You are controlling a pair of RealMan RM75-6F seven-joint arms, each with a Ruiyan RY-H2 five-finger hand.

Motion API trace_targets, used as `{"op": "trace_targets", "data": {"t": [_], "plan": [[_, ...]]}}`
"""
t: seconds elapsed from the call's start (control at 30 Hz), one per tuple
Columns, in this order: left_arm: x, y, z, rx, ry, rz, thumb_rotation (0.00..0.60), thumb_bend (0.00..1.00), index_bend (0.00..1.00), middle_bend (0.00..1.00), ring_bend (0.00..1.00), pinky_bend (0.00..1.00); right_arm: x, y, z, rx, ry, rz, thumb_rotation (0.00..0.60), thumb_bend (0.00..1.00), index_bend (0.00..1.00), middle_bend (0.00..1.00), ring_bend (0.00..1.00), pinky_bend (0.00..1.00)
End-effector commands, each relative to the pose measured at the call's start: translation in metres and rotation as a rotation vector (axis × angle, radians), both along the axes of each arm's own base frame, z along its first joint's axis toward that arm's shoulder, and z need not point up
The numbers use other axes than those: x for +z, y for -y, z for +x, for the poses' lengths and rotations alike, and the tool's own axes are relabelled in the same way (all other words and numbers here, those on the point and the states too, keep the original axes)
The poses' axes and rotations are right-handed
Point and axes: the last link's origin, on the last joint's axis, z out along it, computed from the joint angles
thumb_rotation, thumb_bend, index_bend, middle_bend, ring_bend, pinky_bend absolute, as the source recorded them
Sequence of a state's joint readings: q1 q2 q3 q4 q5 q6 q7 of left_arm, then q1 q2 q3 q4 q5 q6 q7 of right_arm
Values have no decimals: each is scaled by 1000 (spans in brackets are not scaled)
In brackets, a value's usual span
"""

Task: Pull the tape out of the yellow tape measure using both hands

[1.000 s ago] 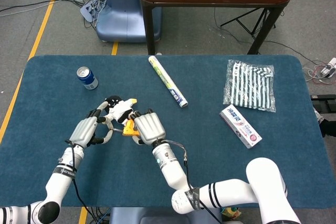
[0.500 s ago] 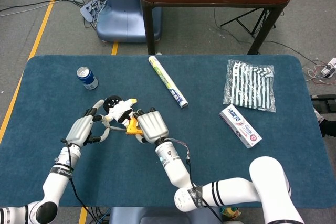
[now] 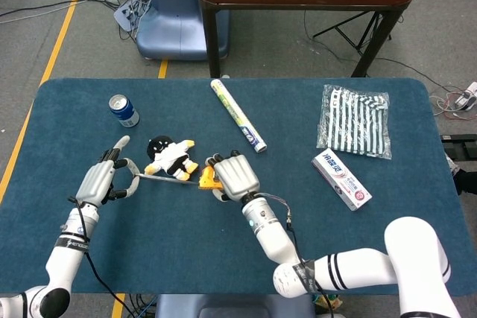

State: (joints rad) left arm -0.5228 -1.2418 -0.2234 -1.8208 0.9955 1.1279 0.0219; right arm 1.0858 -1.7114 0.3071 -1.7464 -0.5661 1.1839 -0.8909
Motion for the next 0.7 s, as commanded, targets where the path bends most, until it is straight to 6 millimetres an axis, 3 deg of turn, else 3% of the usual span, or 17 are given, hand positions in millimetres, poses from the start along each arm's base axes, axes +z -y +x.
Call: {"op": "trace_targets", "data": {"t": [0.03,0.43,0.7], "plan": [[6,0,-8,3,-8,10,600,469,605,4,0,0,9,-4,-16,-4,-9,16,600,549,539,529,446,227],[20,1,-33,28,-10,35,600,470,606,4,0,0,44,-19,-72,-17,-53,15,600,549,545,532,446,227],[23,8,-39,26,-16,29,600,470,606,4,0,0,70,-33,-111,-38,-54,14,600,549,546,533,446,227]]}}
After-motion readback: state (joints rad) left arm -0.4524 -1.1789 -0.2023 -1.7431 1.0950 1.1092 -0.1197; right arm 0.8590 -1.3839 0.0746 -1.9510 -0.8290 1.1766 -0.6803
